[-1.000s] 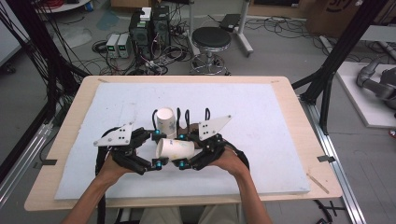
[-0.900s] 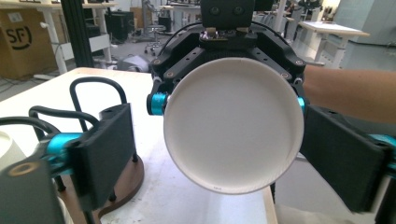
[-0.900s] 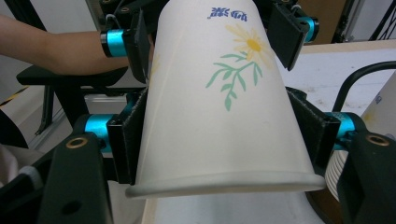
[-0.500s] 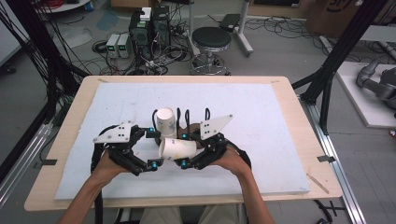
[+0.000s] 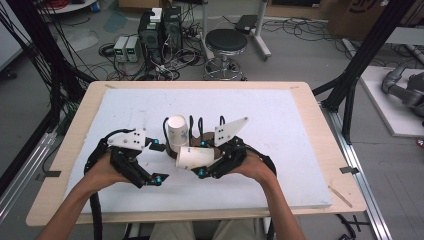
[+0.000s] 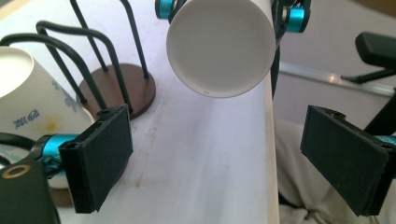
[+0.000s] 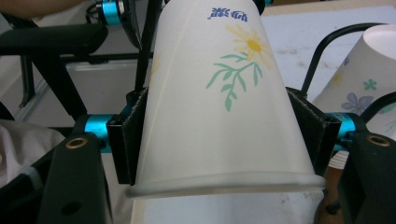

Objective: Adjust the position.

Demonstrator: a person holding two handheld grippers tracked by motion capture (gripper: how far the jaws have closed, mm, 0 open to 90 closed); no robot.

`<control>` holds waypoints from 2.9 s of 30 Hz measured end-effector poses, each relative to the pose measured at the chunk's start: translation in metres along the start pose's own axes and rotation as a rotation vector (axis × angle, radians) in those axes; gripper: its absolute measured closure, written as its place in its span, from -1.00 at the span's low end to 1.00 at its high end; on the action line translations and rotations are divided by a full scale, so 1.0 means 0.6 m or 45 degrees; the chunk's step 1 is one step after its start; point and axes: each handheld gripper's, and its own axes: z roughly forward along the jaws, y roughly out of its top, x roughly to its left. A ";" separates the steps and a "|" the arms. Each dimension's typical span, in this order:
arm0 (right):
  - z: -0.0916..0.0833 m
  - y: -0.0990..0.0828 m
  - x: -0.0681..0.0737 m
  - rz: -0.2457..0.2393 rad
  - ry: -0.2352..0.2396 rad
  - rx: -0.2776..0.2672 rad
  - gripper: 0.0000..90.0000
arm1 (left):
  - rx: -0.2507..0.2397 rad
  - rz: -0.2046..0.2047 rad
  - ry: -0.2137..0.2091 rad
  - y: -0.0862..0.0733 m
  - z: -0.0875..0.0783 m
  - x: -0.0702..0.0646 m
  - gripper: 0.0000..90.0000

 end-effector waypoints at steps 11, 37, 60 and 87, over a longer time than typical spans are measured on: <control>-0.002 0.019 -0.002 -0.027 -0.037 0.165 -0.31 | 0.269 -0.008 0.043 0.024 0.000 0.011 -0.79; 0.017 0.047 -0.005 -0.067 -0.045 0.435 -0.31 | 0.429 0.025 0.025 0.048 0.026 0.015 -0.77; 0.030 0.048 -0.004 -0.086 -0.018 0.456 -0.31 | 0.436 0.064 -0.038 0.075 0.083 0.015 -0.73; 0.033 0.049 -0.003 -0.093 -0.002 0.451 -0.30 | 0.444 0.123 -0.112 0.074 0.087 0.014 -0.20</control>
